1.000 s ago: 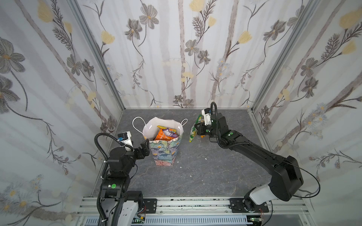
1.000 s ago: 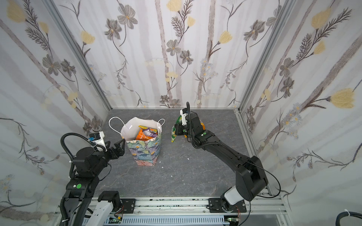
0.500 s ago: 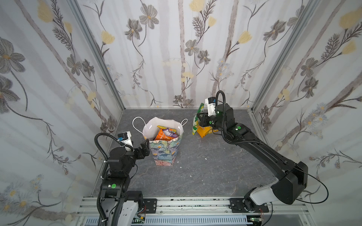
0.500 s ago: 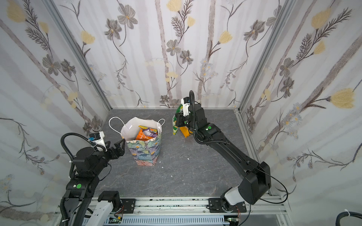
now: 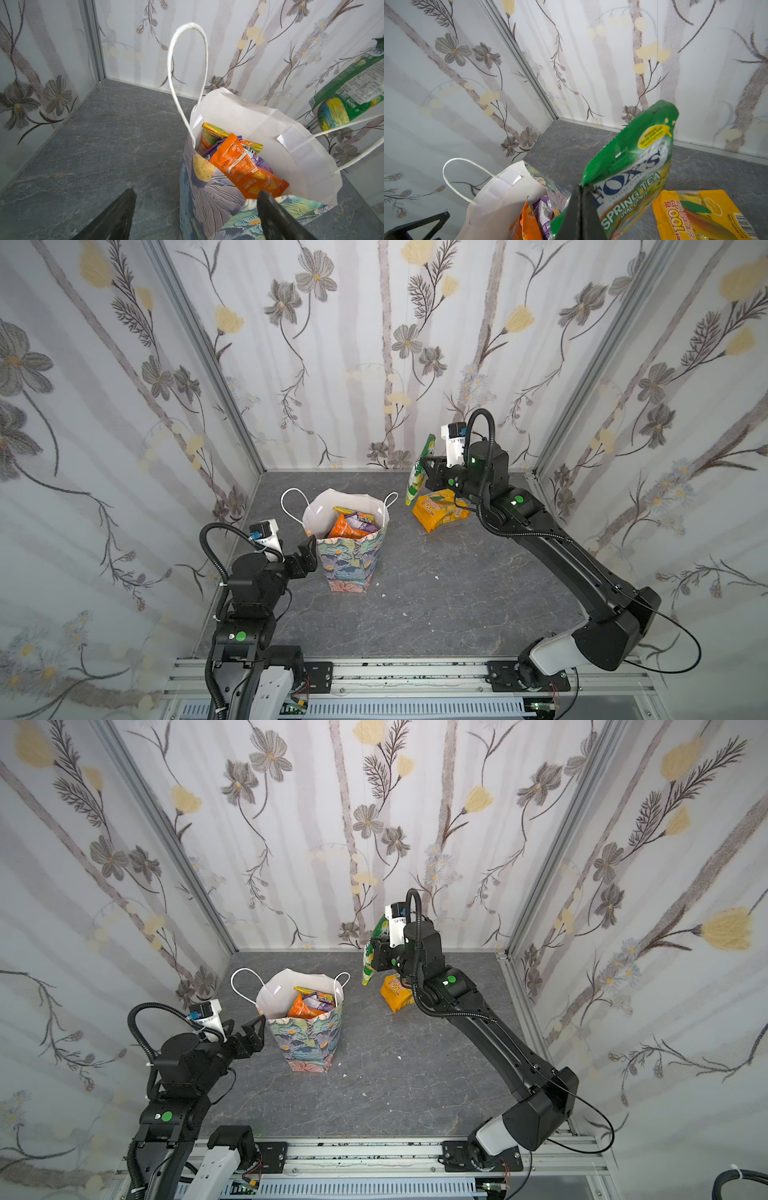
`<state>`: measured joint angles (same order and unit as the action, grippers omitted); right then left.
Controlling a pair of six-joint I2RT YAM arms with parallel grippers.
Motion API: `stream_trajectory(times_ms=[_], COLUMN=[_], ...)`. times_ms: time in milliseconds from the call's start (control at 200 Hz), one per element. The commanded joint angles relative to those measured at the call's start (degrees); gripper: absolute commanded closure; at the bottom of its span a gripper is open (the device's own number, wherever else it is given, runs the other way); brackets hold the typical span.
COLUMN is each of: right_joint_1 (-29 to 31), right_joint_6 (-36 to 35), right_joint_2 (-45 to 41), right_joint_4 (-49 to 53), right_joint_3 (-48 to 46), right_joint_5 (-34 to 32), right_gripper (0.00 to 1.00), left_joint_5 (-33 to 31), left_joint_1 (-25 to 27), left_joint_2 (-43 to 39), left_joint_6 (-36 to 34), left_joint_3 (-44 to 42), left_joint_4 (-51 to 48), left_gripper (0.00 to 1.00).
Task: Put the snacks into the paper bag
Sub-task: 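Lift the green packet up with the right gripper, then carry the green packet over the bag with the right gripper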
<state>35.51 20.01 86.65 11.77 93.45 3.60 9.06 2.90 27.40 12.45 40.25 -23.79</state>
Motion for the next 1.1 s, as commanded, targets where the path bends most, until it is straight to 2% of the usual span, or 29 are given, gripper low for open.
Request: stream_trajectory(times_ms=[0, 420, 634, 809, 1094], right_joint_1=[0.3, 2.9, 4.9, 7.6, 11.0], right_joint_6=[-0.2, -1.2, -3.1, -4.9, -9.9], right_joint_2=[1.2, 6.3, 8.9, 9.5, 12.3], right_joint_4=[-4.0, -4.4, -1.2, -0.4, 7.7], right_joint_3=[3.3, 14.5, 21.4, 22.7, 28.7], right_joint_5=[-0.5, 0.5, 1.4, 2.9, 4.4], right_gripper=[1.00, 1.00, 1.00, 1.00, 1.00], left_joint_5=[0.4, 0.6, 0.8, 0.8, 0.9], left_joint_1=[0.0, 0.0, 0.0, 0.0, -0.1], left_joint_2=[0.0, 0.3, 0.4, 0.3, 0.4], left_joint_6=[0.1, 0.1, 0.0, 0.0, 0.0], left_joint_3=[0.0, -0.1, -0.1, 0.0, -0.1], left_joint_4=[2.1, 2.1, 2.2, 2.2, 2.2], left_gripper=[0.10, 0.10, 0.10, 0.10, 0.10])
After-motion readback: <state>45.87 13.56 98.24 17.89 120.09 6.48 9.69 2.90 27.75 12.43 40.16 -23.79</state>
